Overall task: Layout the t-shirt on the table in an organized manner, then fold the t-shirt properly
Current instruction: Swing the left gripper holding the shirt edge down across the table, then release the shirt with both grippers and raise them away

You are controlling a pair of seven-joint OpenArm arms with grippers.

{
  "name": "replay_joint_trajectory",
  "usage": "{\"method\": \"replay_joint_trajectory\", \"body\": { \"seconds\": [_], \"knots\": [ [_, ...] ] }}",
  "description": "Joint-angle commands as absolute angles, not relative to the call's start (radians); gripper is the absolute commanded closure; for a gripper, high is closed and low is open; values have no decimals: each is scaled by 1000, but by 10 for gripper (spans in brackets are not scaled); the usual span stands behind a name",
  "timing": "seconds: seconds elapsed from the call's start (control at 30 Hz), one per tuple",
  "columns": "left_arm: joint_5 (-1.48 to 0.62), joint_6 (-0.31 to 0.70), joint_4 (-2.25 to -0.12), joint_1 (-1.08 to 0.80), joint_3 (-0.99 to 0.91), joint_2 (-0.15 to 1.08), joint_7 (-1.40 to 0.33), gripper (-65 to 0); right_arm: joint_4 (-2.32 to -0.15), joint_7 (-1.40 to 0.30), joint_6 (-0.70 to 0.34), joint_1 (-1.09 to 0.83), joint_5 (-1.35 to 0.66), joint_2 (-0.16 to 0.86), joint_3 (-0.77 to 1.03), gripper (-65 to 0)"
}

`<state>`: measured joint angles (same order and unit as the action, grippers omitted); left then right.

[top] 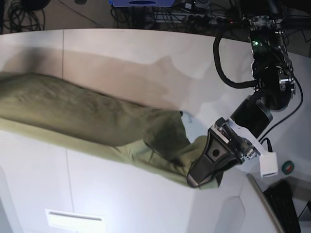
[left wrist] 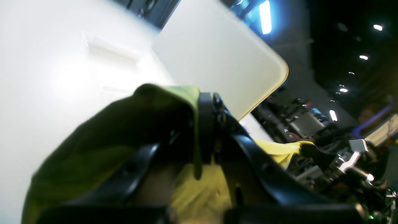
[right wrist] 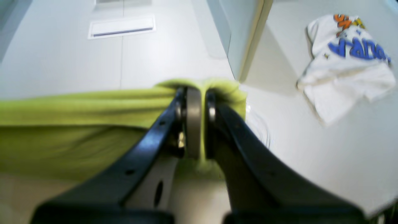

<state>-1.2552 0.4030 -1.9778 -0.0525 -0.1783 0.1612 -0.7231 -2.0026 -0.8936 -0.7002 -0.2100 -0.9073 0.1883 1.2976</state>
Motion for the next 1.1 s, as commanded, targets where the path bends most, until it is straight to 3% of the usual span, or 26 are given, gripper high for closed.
{"method": "replay_joint_trajectory", "body": {
  "seconds": [0.0,0.13,0.4,0.57,0.8,0.97,1.0,1.03,1.07],
  "knots": [
    [-1273,412,-1992,-8,-166,165,-700,0,-2018,-866,-698,-194,-923,223,1297,0],
    [-1159,409,-1963,84,-137,157,-700,0,-1989,-944,-698,-82,-848,285,1162,0],
    [-812,407,-1759,243,-186,58,-696,0,-1732,-937,-697,278,-418,294,805,0],
    [-648,407,-1471,383,-180,16,-676,0,-1417,-730,-694,427,-231,292,654,0],
    [-461,407,-1043,535,-171,-39,-395,0,-895,-433,-693,552,-84,294,596,0],
    [-404,407,-814,627,-96,-45,-302,0,-674,-398,-691,621,-18,340,593,0],
    [-410,407,-794,628,-94,-44,-288,0,-671,-403,-691,621,-22,346,596,-53],
    [-410,407,-783,628,-94,-44,-275,-3,-673,-420,-693,621,-22,357,598,-153],
    [-410,406,-779,628,-94,-42,-263,-104,-673,-440,-696,621,-24,366,598,-243]
  ]
}}
